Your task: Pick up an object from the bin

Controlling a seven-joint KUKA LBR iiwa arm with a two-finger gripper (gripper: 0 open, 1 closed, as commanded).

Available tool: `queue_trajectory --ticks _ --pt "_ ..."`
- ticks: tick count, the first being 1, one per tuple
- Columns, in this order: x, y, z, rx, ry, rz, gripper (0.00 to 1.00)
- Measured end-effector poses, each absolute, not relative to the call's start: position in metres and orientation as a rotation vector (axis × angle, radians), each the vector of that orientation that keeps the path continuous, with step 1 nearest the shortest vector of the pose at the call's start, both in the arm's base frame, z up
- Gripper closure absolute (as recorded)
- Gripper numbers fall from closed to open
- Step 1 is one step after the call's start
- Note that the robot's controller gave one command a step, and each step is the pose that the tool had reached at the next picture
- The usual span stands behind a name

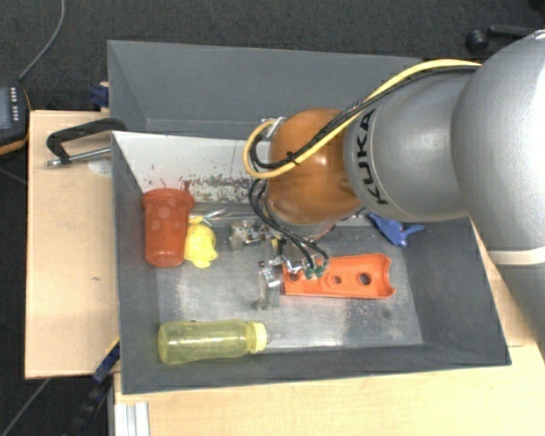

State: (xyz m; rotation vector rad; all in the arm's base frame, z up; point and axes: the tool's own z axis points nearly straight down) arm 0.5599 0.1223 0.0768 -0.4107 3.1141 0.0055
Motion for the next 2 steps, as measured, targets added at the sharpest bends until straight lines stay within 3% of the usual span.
queue_trajectory --ticks 1,2 --pt "0.574 0.148 0.128 -0.475 3.102 0.01 0.0" --pt "0.581 0.101 0.122 -0.661 3.065 0.01 0.0"
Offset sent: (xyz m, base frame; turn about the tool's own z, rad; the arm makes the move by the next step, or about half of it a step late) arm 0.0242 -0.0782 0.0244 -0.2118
